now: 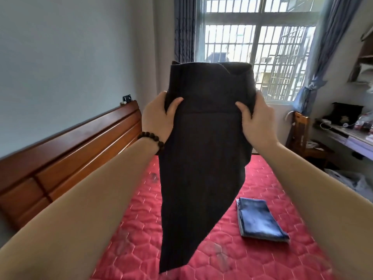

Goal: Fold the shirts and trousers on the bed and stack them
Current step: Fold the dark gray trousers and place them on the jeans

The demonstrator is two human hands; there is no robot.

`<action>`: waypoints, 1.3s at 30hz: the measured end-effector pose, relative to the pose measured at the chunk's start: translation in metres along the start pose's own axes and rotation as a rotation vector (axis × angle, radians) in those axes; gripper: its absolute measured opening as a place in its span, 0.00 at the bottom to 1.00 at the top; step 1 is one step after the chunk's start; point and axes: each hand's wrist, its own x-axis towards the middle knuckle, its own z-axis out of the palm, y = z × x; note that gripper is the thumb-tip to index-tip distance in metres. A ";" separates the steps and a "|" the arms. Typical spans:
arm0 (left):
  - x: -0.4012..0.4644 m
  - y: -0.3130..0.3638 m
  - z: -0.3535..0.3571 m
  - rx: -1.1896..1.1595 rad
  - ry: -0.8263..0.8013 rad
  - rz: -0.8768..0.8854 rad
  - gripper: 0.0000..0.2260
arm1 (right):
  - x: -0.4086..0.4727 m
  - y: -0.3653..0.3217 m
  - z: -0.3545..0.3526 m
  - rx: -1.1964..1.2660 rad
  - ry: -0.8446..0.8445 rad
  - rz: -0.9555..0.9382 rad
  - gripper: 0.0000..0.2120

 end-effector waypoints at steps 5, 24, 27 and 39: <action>0.006 0.036 -0.038 0.019 0.090 0.038 0.17 | 0.015 -0.045 -0.029 0.051 0.040 -0.041 0.14; -0.058 -0.078 0.063 -0.111 -0.174 -0.323 0.11 | -0.075 0.089 0.071 0.398 -0.280 0.491 0.07; -0.077 -0.121 0.087 -0.121 -0.240 -0.392 0.10 | -0.099 0.117 0.102 0.497 -0.348 0.645 0.11; -0.060 -0.236 0.133 -0.270 -0.670 -0.256 0.25 | -0.102 0.191 0.179 0.471 -0.511 0.806 0.14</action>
